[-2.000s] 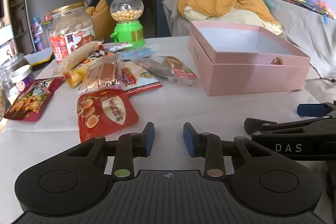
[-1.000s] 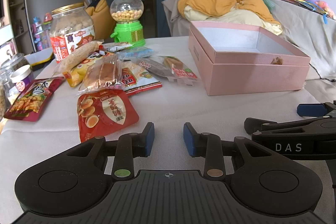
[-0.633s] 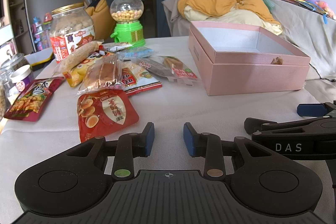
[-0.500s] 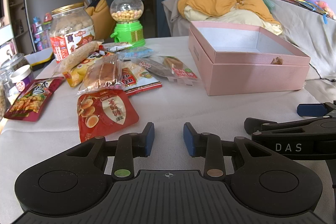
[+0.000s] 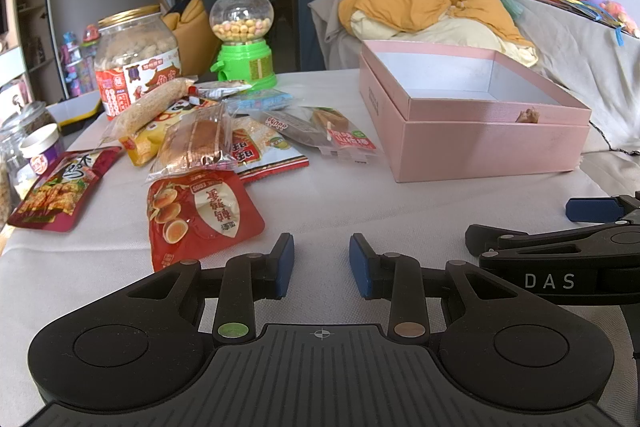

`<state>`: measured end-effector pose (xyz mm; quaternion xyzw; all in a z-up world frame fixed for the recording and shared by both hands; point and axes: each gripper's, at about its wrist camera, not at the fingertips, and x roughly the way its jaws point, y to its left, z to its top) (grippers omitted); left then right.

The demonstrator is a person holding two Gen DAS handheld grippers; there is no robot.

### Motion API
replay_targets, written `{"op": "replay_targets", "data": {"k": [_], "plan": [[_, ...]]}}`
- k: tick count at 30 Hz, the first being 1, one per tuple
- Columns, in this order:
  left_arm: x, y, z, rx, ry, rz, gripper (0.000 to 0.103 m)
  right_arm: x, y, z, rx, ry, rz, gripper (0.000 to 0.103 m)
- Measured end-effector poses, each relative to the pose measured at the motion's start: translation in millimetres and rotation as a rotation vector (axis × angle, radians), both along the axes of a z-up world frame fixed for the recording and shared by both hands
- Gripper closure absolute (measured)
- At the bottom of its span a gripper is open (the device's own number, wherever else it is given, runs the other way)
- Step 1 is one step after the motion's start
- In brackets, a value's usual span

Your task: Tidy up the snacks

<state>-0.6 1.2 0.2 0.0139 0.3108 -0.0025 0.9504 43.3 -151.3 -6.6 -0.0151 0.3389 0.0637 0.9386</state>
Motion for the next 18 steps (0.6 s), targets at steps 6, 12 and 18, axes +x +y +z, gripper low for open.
{"op": "replay_targets", "data": {"k": [6,12,18], "plan": [[0.1,-0.1,0.0,0.000,0.000,0.000,0.067,0.1,0.0,0.0,0.000,0.000,0.000,0.000],[0.1,-0.3,0.0,0.001,0.000,0.000,0.067,0.2,0.5,-0.2,0.000,0.000,-0.001,0.000],[0.2,-1.3,-0.1,0.002,0.000,0.000,0.067,0.3,0.3,-0.6,0.001,0.000,-0.001,0.000]]}}
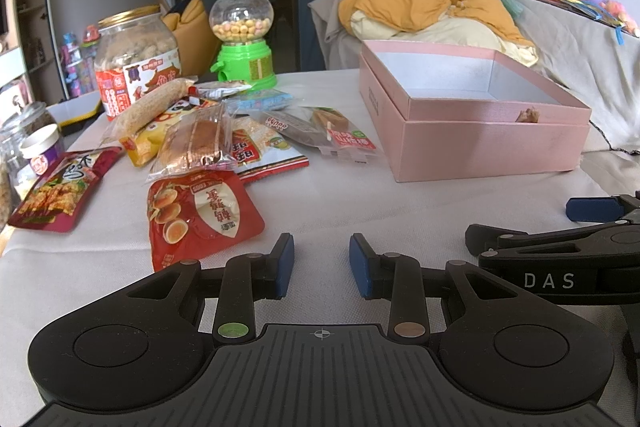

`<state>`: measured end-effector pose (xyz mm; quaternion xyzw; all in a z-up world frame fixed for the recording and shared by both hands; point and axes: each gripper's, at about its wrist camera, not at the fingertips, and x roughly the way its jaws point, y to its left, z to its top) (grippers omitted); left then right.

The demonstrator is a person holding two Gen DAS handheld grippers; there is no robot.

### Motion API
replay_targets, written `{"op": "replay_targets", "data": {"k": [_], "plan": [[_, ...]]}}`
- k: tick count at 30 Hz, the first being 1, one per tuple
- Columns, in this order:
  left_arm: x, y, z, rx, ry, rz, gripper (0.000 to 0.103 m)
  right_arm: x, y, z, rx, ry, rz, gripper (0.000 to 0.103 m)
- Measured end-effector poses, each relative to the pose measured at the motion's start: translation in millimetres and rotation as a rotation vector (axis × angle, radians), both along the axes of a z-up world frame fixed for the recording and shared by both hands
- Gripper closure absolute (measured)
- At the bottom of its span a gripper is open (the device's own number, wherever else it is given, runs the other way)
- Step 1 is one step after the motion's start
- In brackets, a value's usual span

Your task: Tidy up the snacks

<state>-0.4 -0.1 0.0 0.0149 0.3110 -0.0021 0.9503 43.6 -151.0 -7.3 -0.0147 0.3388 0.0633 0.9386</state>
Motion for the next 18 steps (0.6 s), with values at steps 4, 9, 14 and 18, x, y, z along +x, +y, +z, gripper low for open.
{"op": "replay_targets", "data": {"k": [4,9,14,18], "plan": [[0.4,0.0,0.0,0.002,0.000,0.000,0.067,-0.1,0.1,-0.1,0.001,0.000,0.000,0.000],[0.3,-0.2,0.1,0.004,0.000,0.000,0.067,-0.3,-0.4,0.1,0.000,0.000,0.000,0.000],[0.3,-0.9,0.2,0.003,0.000,0.000,0.067,-0.1,-0.3,0.1,0.000,0.000,0.000,0.000],[0.4,-0.5,0.2,0.004,0.000,0.000,0.067,0.6,0.3,0.0,0.000,0.000,0.000,0.000]]}}
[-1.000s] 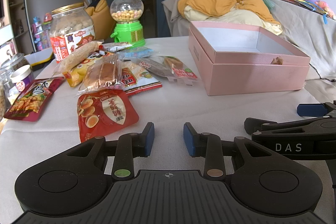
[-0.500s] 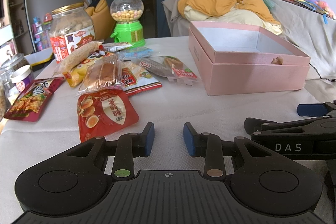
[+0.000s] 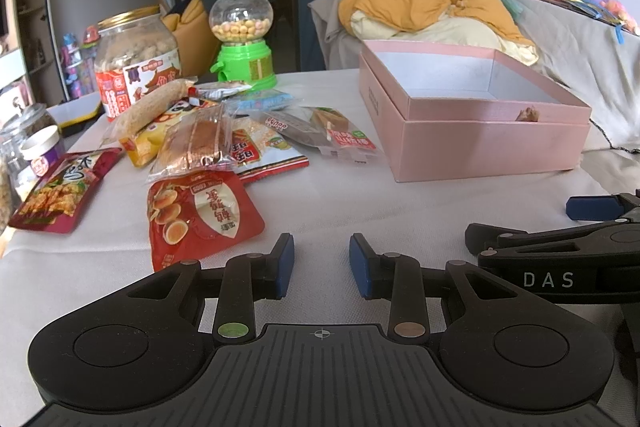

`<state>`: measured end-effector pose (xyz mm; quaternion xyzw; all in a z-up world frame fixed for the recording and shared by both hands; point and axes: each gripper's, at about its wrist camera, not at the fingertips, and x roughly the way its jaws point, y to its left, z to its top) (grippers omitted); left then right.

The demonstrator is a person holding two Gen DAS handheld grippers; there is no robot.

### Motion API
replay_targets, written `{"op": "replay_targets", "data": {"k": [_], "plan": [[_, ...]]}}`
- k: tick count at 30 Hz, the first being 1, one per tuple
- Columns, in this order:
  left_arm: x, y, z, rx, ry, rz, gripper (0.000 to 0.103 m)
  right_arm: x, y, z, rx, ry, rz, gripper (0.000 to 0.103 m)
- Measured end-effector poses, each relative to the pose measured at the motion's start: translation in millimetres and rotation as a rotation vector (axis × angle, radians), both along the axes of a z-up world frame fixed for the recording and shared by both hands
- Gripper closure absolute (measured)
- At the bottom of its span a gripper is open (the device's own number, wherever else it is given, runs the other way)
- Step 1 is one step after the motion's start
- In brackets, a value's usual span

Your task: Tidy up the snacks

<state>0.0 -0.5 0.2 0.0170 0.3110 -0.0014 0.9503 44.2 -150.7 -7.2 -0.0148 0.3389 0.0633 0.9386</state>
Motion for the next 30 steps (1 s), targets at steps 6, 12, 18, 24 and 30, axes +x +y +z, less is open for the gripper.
{"op": "replay_targets", "data": {"k": [6,12,18,24,30], "plan": [[0,1,0,-0.015,0.000,0.000,0.067,6,-3,-1,-0.001,0.038,0.026,0.000],[-2,9,1,-0.063,-0.003,-0.021,0.067,13,-2,4,-0.021,0.118,0.053,0.000],[-21,45,16,-0.159,-0.033,-0.087,0.067,28,4,15,-0.045,0.206,0.157,0.000],[-11,118,44,-0.130,-0.112,0.046,0.067,9,42,29,-0.034,0.088,0.311,0.000],[24,195,47,-0.148,-0.109,0.200,0.068,-3,70,25,-0.057,0.070,0.394,0.000]]}}
